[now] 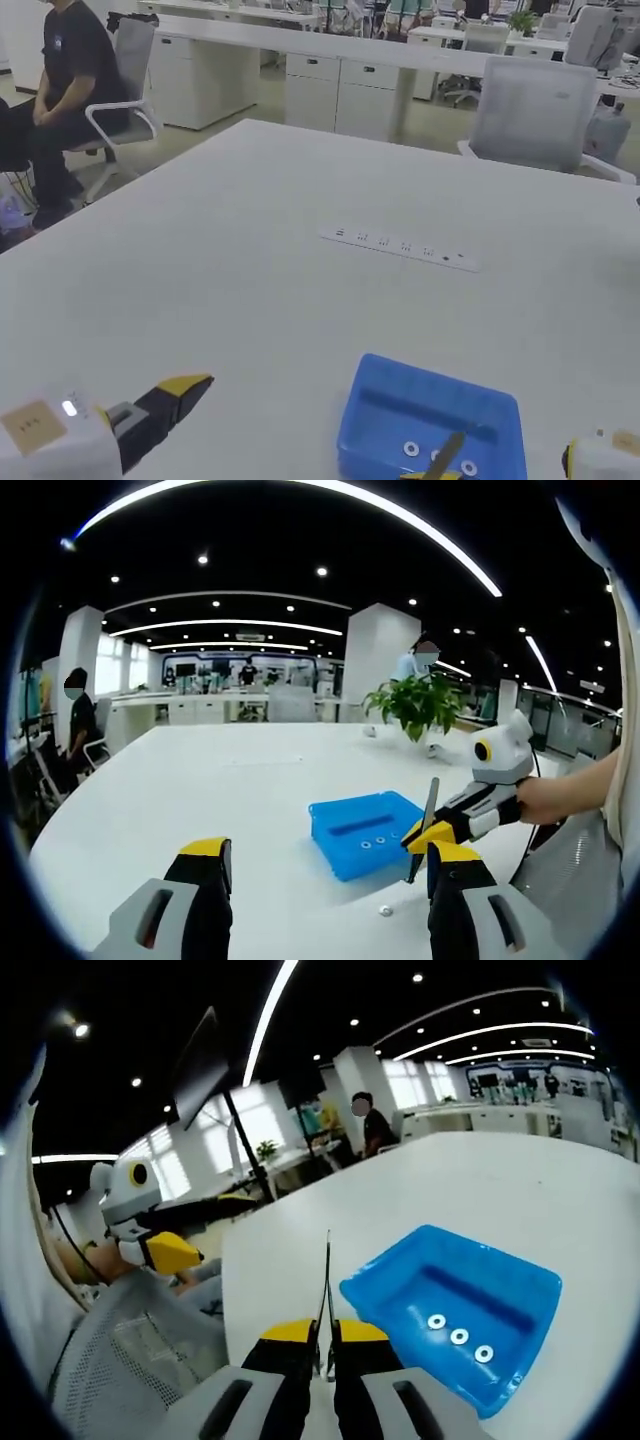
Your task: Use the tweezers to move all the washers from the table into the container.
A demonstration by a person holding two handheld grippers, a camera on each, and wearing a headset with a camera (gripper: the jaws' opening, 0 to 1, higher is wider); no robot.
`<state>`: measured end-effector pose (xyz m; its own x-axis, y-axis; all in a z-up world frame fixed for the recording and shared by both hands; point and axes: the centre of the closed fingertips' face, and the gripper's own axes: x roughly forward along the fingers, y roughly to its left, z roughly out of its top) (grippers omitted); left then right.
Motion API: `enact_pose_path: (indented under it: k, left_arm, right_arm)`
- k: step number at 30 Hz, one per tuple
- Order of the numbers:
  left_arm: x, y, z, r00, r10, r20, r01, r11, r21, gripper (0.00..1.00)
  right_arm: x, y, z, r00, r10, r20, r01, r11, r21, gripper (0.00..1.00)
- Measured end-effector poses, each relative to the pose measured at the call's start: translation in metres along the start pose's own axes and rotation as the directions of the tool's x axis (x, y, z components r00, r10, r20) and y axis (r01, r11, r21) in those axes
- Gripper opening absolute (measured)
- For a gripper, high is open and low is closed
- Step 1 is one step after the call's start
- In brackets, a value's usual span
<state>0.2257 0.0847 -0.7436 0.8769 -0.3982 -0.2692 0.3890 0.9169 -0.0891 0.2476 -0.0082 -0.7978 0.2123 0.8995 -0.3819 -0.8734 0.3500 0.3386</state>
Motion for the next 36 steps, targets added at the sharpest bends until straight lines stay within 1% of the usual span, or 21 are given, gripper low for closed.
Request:
enact_pose_path:
  k: [5,10,17,31,36]
  left_arm:
    - [0.000,0.000,0.000,1.0000,-0.001,-0.001,0.001,1.000,0.000,0.81]
    - [0.000,0.000,0.000,1.0000,-0.003,-0.002,0.003,1.000,-0.001,0.81]
    - [0.000,0.000,0.000,1.0000,-0.004,-0.001,0.004,1.000,-0.001,0.81]
    - [0.000,0.002,0.000,1.0000,0.006,0.002,-0.006,1.000,0.001,0.81]
    - [0.000,0.003,0.000,1.0000,0.010,0.003,-0.010,1.000,0.003,0.81]
  right_arm:
    - [-0.004,-0.001,0.009,0.9996,0.003,0.028,-0.004,1.000,0.030,0.03]
    - [-0.007,-0.003,0.023,0.9983,0.003,0.058,-0.006,0.999,0.042,0.03]
    - [-0.006,-0.013,0.042,0.9952,-0.001,0.098,-0.004,0.999,0.051,0.03]
    - [0.004,-0.032,0.067,0.9917,-0.003,0.129,-0.005,0.998,0.060,0.03]
    - [0.009,-0.046,0.073,0.9911,-0.020,0.132,0.010,0.997,0.077,0.03]
